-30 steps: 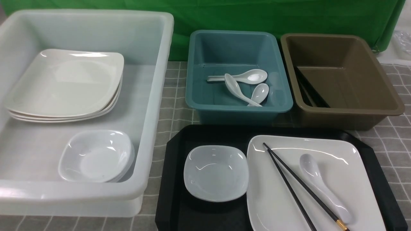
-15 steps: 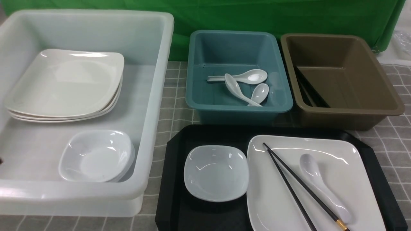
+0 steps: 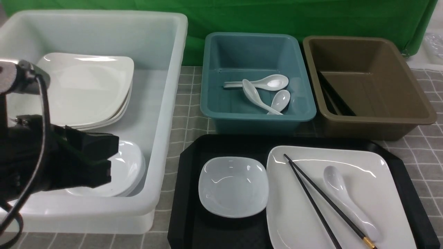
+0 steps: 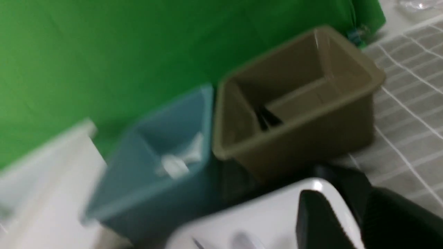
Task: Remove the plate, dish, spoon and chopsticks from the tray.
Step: Use the right arm to grab a soup spoon from the plate
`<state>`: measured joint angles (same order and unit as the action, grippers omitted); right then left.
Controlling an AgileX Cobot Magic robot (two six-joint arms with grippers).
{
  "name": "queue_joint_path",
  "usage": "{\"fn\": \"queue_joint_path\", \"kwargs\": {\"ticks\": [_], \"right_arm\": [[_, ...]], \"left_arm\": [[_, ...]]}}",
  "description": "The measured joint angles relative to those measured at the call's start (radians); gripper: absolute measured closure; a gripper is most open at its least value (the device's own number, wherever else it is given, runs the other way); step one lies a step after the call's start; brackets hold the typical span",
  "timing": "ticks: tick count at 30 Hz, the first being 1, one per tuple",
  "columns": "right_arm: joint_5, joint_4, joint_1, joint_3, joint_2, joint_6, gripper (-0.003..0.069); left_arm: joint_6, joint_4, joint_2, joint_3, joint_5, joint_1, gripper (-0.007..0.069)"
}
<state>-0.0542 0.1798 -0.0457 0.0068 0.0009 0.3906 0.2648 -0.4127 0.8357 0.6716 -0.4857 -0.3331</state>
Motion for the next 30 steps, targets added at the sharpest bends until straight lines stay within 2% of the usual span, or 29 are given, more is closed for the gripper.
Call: {"fn": "queue_joint_path", "kwargs": {"ticks": [3, 5, 7, 8, 12, 15, 18, 25, 28, 30], "right_arm": [[0.029, 0.003, -0.011, -0.015, 0.004, 0.031, 0.0419], [0.177, 0.006, -0.054, -0.119, 0.067, -0.005, 0.0419], [0.307, 0.005, -0.101, -0.242, 0.168, -0.113, 0.0419], [0.429, 0.005, -0.147, -0.364, 0.291, -0.199, 0.042], [0.695, 0.002, -0.237, -0.629, 0.634, -0.38, 0.0419], [0.81, 0.002, -0.269, -0.757, 0.856, -0.465, 0.0419], [0.865, -0.012, -0.275, -0.842, 1.079, -0.515, 0.0419], [0.839, -0.048, -0.277, -0.909, 1.437, -0.537, 0.0418], [0.812, -0.053, -0.271, -0.929, 1.525, -0.537, 0.039], [0.798, -0.052, -0.25, -0.944, 1.574, -0.537, 0.0339]], "left_arm": [[0.023, -0.006, 0.0, 0.0, 0.0, 0.0, 0.0622], [0.064, -0.039, 0.003, 0.0, 0.0, 0.0, 0.0622], [0.13, -0.08, 0.011, 0.003, 0.0, 0.0, 0.0622], [0.172, -0.11, 0.02, 0.013, -0.004, 0.0, 0.0622], [0.219, -0.151, 0.039, 0.056, -0.054, 0.0, 0.0622], [0.239, -0.167, 0.03, 0.085, -0.109, 0.0, 0.0622], [0.268, -0.19, -0.017, 0.09, -0.149, 0.0, 0.0622], [0.289, -0.2, -0.172, 0.092, -0.202, 0.0, 0.0622], [0.289, -0.2, -0.206, 0.092, -0.225, -0.001, 0.0622], [0.289, -0.2, -0.223, 0.092, -0.24, -0.001, 0.0622]]}}
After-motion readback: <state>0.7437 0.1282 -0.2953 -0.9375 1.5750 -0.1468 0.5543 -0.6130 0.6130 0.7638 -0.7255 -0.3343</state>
